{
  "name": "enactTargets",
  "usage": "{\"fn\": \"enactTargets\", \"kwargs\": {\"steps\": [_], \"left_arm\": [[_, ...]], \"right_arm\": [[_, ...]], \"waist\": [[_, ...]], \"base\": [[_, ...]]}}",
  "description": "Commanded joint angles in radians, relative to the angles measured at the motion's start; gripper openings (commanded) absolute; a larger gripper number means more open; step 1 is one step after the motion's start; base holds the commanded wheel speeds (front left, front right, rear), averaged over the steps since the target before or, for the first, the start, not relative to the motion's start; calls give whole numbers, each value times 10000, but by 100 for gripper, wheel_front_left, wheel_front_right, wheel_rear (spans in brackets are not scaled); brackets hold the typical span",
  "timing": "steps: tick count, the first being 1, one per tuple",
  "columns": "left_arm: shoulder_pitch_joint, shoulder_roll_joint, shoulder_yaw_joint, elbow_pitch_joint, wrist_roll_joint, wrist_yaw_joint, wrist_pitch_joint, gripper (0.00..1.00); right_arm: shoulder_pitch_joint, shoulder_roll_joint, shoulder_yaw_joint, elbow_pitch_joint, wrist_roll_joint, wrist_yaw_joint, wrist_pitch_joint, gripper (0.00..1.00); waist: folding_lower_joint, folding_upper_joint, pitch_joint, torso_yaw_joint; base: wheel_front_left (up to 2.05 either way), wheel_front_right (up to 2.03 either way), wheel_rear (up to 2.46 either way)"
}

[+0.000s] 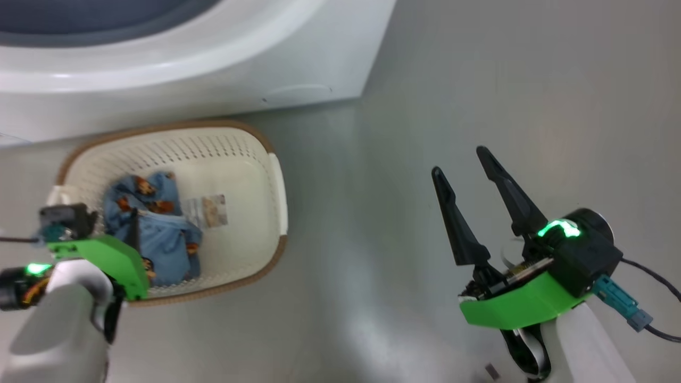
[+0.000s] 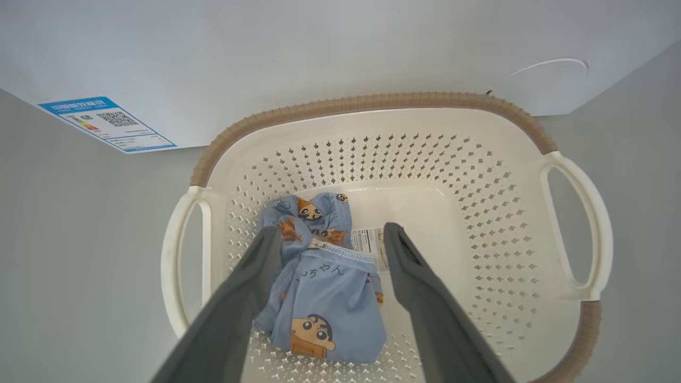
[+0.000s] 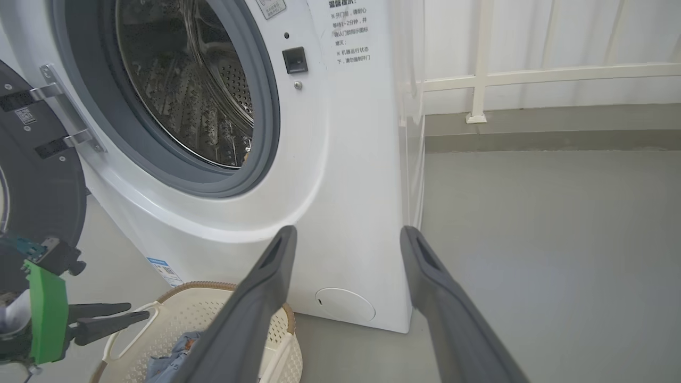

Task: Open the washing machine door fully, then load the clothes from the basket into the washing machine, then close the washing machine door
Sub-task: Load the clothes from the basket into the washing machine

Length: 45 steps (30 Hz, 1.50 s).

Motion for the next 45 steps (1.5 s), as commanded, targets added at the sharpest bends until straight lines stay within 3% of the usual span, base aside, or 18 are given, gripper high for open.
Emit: {"fn": "enactTargets", "kwargs": {"steps": [1,14,28,29,31,32,33,45], "left_arm": [[-416,633,260,360,103,-81,90,100],[-1840,1575,9,1898,376,-37,709,100],[-2382,2050,-431,2373,752,910,1560,99],[-2395,2026,-442,2386,740,944,1660,89],[-2427,2017,-448,2405,709,991,1786,46],[-2439,2029,-452,2413,695,1000,1835,14],[-2448,2046,-439,2421,659,989,1901,0],[-2495,1966,-205,2452,234,1027,1441,0]], "right_arm": [[-246,38,423,-164,180,16,-124,100],[-1029,38,784,-531,931,16,-154,100],[-1130,38,842,-702,1115,16,-156,100],[-1129,38,858,-698,1116,16,-156,100],[-1132,38,876,-698,1121,16,-156,100],[-1136,38,880,-703,1126,16,-156,100],[-1142,38,885,-706,1135,16,-156,100],[-1226,38,780,-601,1102,16,-156,100]], "waist": [[0,0,1692,-1181],[0,0,3546,-2002],[0,0,4299,-2061],[0,0,4312,-2051],[0,0,4344,-2037],[0,0,4358,-2036],[0,0,4372,-2038],[0,0,4192,-1958]], "base": [[0,0,0],[0,0,0],[0,0,0],[0,0,0],[0,0,0],[0,0,0],[0,0,0],[0,0,0]]}}
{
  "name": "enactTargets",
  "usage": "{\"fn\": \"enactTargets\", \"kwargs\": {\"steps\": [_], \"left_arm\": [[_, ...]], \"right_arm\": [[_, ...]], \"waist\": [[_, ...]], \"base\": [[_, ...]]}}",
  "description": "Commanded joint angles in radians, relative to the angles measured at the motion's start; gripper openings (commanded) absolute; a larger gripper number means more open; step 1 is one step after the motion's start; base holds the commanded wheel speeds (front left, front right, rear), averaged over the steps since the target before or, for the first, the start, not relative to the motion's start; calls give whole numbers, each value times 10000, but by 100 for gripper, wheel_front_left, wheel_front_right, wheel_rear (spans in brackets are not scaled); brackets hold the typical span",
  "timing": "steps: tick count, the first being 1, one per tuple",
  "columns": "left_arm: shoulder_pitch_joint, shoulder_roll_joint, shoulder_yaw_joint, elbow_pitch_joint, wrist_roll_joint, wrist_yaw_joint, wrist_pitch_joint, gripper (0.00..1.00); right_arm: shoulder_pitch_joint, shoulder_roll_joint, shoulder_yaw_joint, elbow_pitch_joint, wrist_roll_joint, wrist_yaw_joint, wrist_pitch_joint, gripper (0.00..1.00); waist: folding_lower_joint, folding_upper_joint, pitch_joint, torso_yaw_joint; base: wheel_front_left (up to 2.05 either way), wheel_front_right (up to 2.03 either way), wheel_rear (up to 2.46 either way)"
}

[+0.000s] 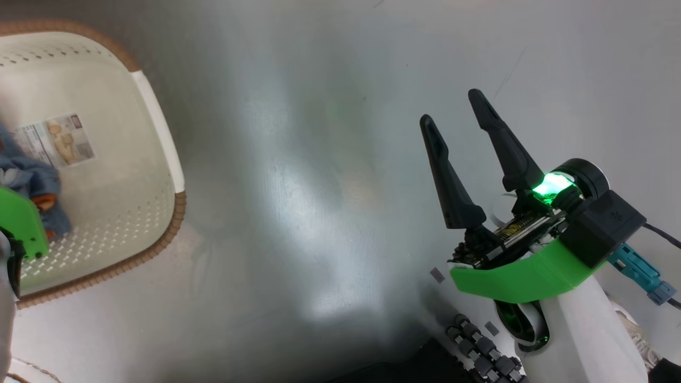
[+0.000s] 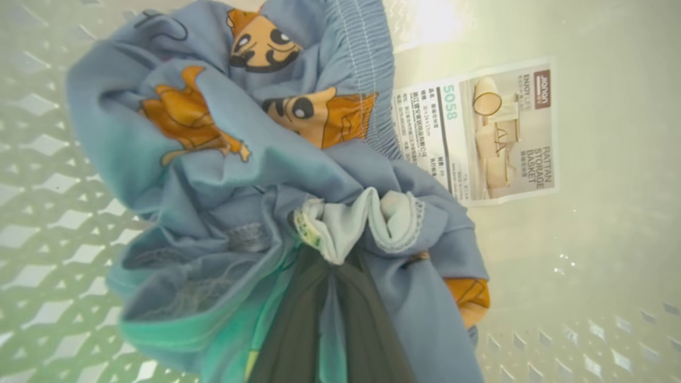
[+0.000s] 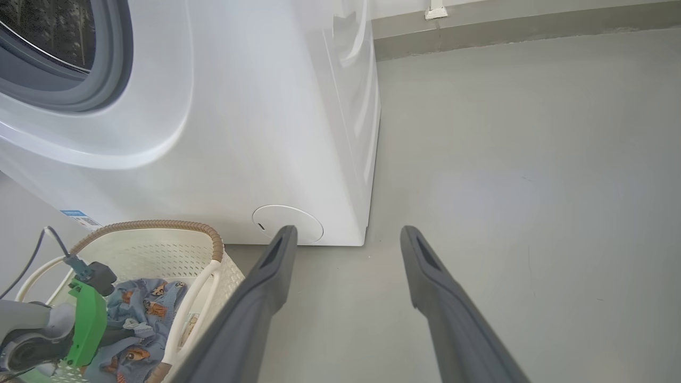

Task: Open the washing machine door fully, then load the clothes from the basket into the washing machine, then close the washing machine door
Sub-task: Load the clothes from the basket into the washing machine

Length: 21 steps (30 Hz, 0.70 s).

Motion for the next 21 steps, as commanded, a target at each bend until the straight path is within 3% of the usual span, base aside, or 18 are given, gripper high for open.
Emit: {"fn": "enactTargets", "kwargs": {"steps": [1,11,21], "left_arm": [[206,405,278,28,-129,115,-191,0],[601,88,568,31,-572,63,-1419,0],[1332,-766,1014,-296,-1128,-21,-2599,0]], "right_arm": [[200,38,170,-178,27,16,-47,100],[290,38,-17,-30,-263,16,-47,100],[742,38,-459,303,-987,16,-47,100]], "waist": [[0,0,-93,54],[0,0,-824,467],[0,0,-2210,1410]], "base": [[0,0,0],[0,0,0],[0,0,0]]}}
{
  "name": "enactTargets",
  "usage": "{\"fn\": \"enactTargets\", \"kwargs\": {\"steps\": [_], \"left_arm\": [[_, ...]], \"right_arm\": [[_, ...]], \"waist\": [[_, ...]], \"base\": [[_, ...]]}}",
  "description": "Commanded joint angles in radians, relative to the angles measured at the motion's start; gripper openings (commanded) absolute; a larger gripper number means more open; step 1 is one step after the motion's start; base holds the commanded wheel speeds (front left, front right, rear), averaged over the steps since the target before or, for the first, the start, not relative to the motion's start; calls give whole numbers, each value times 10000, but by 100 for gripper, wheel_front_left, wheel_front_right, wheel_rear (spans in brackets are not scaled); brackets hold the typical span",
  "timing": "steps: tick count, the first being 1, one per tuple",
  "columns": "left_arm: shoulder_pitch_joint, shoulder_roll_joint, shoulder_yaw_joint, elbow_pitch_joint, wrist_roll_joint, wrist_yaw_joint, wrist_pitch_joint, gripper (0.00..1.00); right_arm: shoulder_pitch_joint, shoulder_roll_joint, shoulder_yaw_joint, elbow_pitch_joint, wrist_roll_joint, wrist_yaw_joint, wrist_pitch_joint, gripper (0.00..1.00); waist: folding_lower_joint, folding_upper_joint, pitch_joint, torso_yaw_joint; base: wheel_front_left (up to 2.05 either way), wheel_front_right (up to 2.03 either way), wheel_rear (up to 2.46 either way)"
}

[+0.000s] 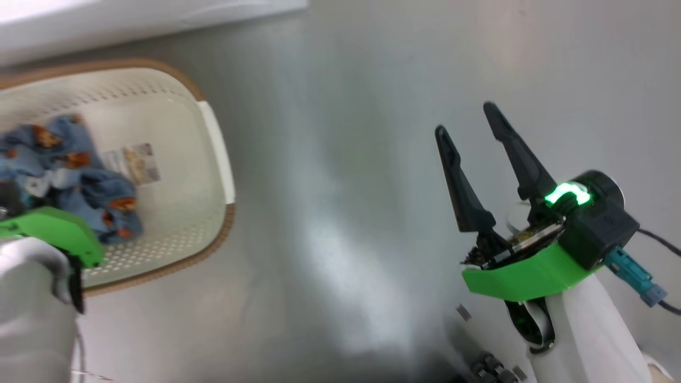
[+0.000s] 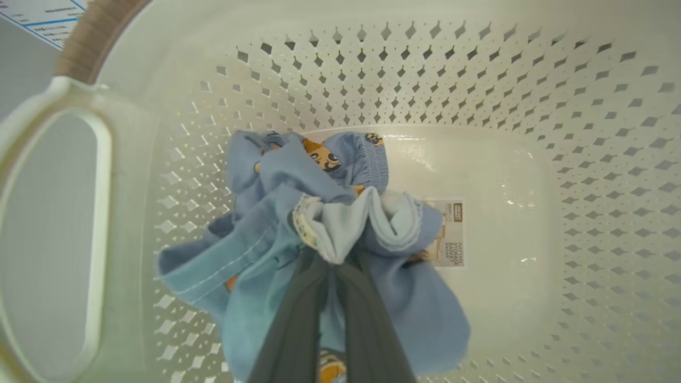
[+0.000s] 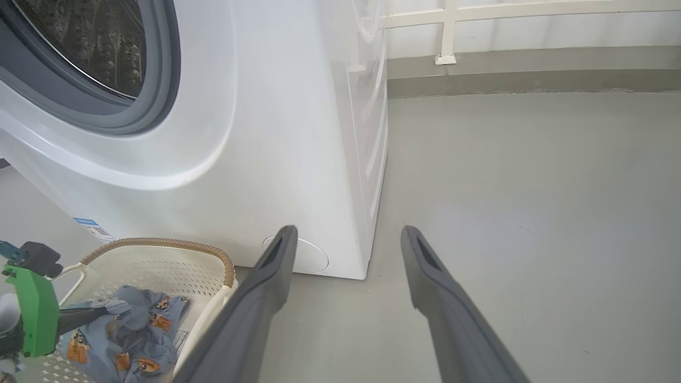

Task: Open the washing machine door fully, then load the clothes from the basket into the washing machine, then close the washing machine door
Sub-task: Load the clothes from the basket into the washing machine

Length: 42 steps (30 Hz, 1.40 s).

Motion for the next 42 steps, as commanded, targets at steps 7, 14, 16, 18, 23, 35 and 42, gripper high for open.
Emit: {"fn": "enactTargets", "kwargs": {"steps": [7,14,16,18,23,35,42], "left_arm": [[1361,-21,712,-1777,71,250,-201,0],[2899,-248,1555,-4139,712,524,-204,0],[3334,-349,1774,-4771,909,516,-205,0],[3761,-426,1948,-5365,1129,478,-205,0],[4741,-471,2365,-6666,1621,331,-205,0],[6951,-390,2526,-9327,2444,213,-206,0],[8346,-276,2348,-11096,2630,576,116,0]], "right_arm": [[949,42,-110,135,-436,16,-45,100],[1506,42,-315,405,-562,16,-18,100],[1702,42,-378,434,-546,16,28,100],[1916,42,-426,458,-533,16,100,100],[2417,42,-469,470,-513,16,279,100],[3469,42,-427,280,-362,16,664,100],[4086,42,-532,114,-312,16,829,100]], "waist": [[0,0,-1792,1239],[0,0,-3051,1681],[0,0,-3427,1772],[0,0,-3815,1838],[0,0,-4747,1915],[0,0,-6496,1840],[0,0,-7322,1781]], "base": [[0,0,0],[0,0,0],[0,0,0],[0,0,0],[0,0,0],[0,0,0],[0,0,0]]}}
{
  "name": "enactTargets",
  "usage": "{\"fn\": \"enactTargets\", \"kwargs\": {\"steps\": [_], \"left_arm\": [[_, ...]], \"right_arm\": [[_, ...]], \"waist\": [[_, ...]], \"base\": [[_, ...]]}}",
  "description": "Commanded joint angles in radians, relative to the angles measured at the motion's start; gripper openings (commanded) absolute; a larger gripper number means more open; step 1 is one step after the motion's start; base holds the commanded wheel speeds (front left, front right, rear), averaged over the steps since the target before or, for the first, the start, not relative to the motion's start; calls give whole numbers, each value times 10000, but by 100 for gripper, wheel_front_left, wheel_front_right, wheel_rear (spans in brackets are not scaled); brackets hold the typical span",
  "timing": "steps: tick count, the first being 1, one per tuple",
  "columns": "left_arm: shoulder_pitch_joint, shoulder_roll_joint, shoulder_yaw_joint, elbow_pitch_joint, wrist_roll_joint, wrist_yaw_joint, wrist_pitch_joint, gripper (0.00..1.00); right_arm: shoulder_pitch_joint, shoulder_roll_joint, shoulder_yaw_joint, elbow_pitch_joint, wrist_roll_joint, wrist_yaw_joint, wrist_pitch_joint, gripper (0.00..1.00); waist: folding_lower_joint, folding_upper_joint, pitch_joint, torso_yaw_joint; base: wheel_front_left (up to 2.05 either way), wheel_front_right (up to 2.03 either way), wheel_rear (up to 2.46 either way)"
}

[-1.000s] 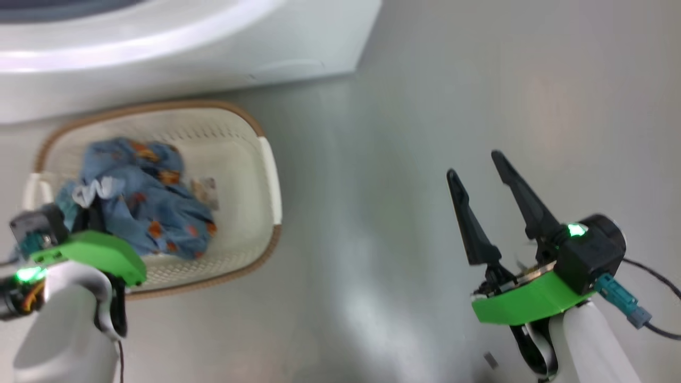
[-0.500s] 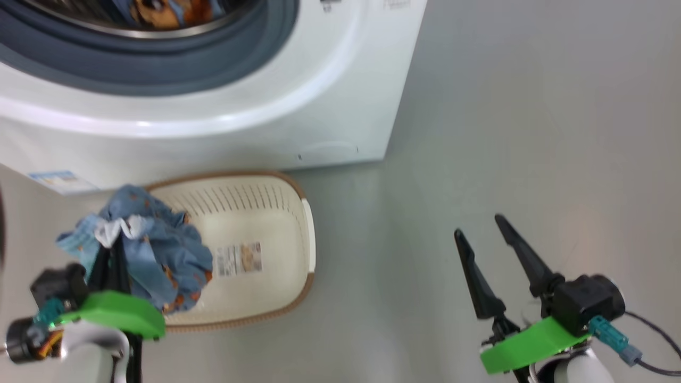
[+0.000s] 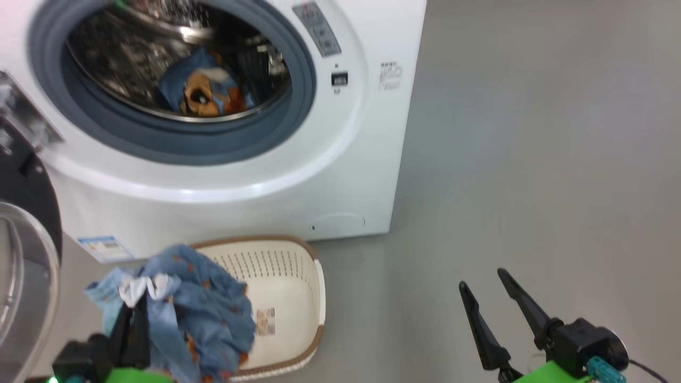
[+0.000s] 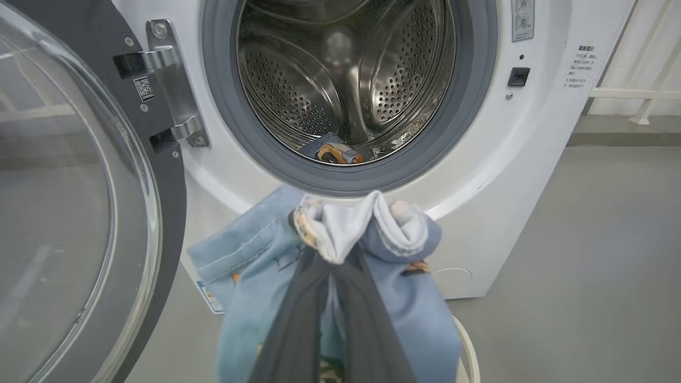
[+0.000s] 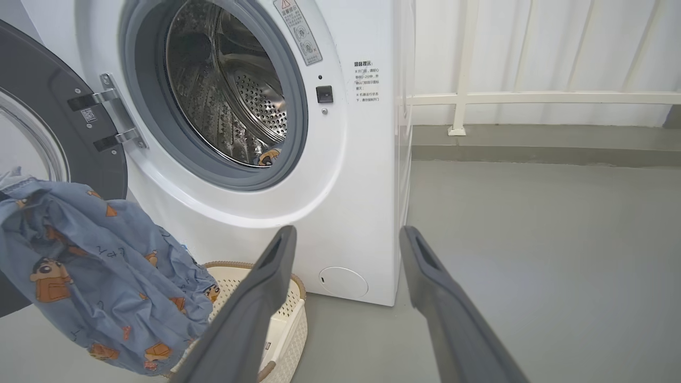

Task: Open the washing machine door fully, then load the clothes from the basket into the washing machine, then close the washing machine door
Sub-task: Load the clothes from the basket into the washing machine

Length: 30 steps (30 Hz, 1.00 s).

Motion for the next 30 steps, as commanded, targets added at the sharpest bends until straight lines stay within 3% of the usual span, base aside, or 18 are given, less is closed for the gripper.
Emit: {"fn": "enactTargets", "kwargs": {"steps": [1,13,30], "left_arm": [[92,310,321,-572,159,160,71,0],[1595,457,75,-2619,337,695,937,0],[1870,523,-23,-3038,330,904,1142,0]], "right_arm": [[52,5,211,-316,111,16,42,100],[782,5,-36,-813,42,16,375,100],[955,5,-226,-960,44,16,409,100]], "waist": [[0,0,-674,-11],[0,0,-1324,-7],[0,0,-1449,-118]], "base": [[0,0,0],[0,0,0],[0,0,0]]}}
